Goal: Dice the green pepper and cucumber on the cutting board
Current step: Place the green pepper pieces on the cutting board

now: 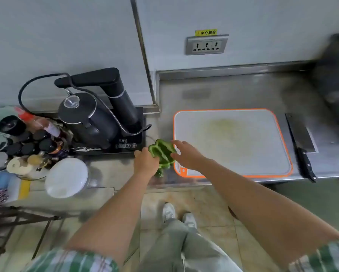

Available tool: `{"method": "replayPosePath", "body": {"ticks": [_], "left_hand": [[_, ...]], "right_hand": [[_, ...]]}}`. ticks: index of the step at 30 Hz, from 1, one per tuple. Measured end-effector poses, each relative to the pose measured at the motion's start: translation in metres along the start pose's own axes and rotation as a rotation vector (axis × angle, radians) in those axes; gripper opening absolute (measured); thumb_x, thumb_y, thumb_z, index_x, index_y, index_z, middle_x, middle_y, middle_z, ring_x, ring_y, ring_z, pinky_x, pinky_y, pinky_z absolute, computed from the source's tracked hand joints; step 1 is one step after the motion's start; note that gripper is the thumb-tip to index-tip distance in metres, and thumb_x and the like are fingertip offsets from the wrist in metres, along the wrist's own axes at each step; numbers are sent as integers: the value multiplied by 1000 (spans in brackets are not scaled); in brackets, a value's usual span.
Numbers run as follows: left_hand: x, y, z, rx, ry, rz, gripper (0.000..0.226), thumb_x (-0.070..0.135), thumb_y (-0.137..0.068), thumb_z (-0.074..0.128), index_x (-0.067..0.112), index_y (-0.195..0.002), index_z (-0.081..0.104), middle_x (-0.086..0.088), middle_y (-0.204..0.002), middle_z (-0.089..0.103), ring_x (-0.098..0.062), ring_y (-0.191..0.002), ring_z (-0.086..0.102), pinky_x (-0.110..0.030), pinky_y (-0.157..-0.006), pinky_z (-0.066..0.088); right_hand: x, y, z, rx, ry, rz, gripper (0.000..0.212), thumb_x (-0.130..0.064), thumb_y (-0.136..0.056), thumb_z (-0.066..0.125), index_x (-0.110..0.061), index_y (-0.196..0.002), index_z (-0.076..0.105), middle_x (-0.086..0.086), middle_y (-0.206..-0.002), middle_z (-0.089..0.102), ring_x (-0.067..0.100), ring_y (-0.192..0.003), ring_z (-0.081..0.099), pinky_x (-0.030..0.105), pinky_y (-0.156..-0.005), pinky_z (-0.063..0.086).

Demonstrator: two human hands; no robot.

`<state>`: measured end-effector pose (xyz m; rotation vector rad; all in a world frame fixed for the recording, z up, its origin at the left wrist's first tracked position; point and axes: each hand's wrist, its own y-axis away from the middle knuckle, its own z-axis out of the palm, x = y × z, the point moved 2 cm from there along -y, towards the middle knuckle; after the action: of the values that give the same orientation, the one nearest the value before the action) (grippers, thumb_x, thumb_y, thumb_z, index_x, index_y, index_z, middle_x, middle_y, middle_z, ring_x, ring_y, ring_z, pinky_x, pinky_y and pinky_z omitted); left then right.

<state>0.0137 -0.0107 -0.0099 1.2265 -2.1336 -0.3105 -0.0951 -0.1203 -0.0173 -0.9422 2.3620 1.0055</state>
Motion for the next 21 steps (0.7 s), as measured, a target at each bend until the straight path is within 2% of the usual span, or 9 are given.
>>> {"method": "replayPosePath", "body": {"ticks": [2, 6, 9, 11, 14, 16, 17, 20, 21], "left_hand": [[-2, -7, 1, 5, 22, -8, 43, 18, -94, 51, 3, -133, 44, -23, -130, 41, -39, -113, 50, -35, -94, 39], [-13, -21, 10, 41, 61, 20, 32, 17, -91, 54, 7, -121, 55, -19, -116, 59, -36, -105, 56, -35, -86, 42], [-10, -22, 10, 81, 123, 30, 27, 17, -91, 55, 6, -116, 57, -18, -112, 61, -34, -104, 56, -35, -85, 42], [0, -18, 6, 160, 170, 49, 29, 20, -93, 54, 4, -117, 54, -16, -110, 60, -33, -105, 55, -34, -81, 41], [22, -11, 6, 224, 301, 75, 40, 33, -91, 57, 7, -120, 49, -8, -109, 54, -23, -93, 52, -29, -80, 40], [40, -12, 17, 165, 392, 77, 54, 53, -81, 55, 13, -116, 49, -7, -106, 60, -27, -89, 61, -37, -87, 50], [50, -12, 26, 86, 431, 61, 55, 59, -77, 52, 16, -111, 50, -8, -102, 65, -30, -85, 65, -43, -83, 54], [90, 1, 59, -214, 576, -36, 31, 42, -90, 59, 15, -103, 49, -10, -93, 65, -25, -58, 64, -37, -64, 57], [101, 5, 71, -260, 587, -51, 24, 36, -91, 60, 15, -99, 50, -8, -89, 64, -23, -53, 62, -38, -64, 58]], "right_hand": [[-2, -6, 6, 42, 16, 42, 49, -23, -95, 51, -16, -141, 38, 15, -126, 48, 34, -112, 53, 38, -93, 43], [-1, -13, 16, 93, 0, 171, 41, -11, -90, 53, -6, -130, 44, 16, -126, 49, 36, -115, 51, 37, -92, 40], [-2, -13, 11, 161, -42, 196, 34, -9, -87, 51, -3, -120, 54, 16, -121, 54, 35, -112, 52, 35, -89, 42], [1, -9, 0, 229, -129, 192, 28, -8, -85, 52, -2, -112, 58, 18, -108, 61, 36, -98, 61, 38, -82, 48], [16, 4, -21, 302, -383, 201, 23, -2, -84, 50, -2, -106, 56, 15, -81, 66, 34, -68, 69, 40, -68, 56], [32, 13, -39, 354, -469, 221, 24, 2, -84, 49, -1, -107, 54, 15, -78, 67, 32, -65, 68, 42, -70, 57], [41, 17, -47, 364, -496, 234, 24, 3, -85, 49, 0, -108, 53, 16, -80, 66, 31, -64, 68, 42, -71, 57], [75, 33, -63, 345, -500, 284, 22, 1, -89, 52, -3, -110, 51, 10, -85, 64, 26, -64, 67, 43, -70, 59], [88, 39, -66, 332, -487, 298, 21, 0, -90, 53, -4, -111, 52, 7, -86, 63, 26, -66, 69, 44, -71, 58]]}}
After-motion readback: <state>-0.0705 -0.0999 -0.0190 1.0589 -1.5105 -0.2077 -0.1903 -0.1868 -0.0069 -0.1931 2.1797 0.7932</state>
